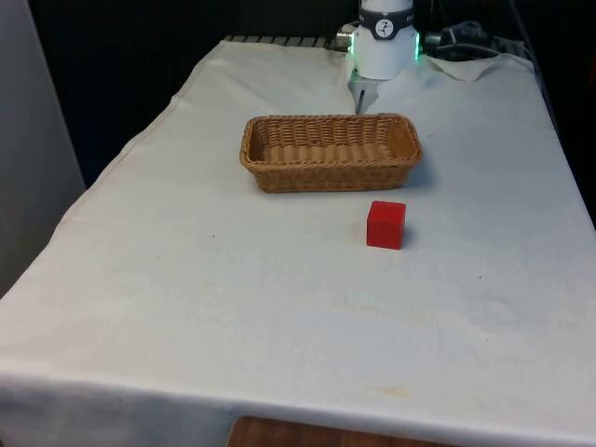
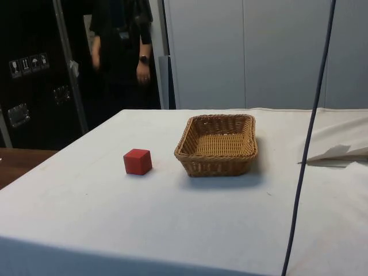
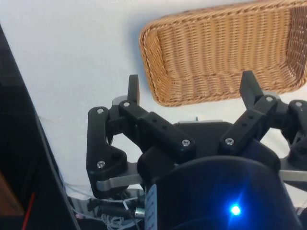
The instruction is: Pick up the cube and place it into the basket.
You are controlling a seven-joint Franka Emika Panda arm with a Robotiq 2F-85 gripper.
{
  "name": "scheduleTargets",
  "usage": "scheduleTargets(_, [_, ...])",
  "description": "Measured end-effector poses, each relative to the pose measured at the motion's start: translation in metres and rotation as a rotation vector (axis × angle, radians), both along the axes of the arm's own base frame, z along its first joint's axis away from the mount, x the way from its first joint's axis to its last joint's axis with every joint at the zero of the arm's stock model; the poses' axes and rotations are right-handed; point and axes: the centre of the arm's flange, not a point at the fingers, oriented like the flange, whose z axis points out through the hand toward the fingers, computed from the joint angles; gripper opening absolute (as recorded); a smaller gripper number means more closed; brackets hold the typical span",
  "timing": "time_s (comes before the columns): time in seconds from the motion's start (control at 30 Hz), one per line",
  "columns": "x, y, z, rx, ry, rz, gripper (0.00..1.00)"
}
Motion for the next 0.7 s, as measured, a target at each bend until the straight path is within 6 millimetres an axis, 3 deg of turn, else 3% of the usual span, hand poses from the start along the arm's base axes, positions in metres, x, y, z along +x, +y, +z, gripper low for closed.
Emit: scheduleTargets(0.7, [0.012,0.022,-0.052,-0.020,-0.048,0.001,1.00])
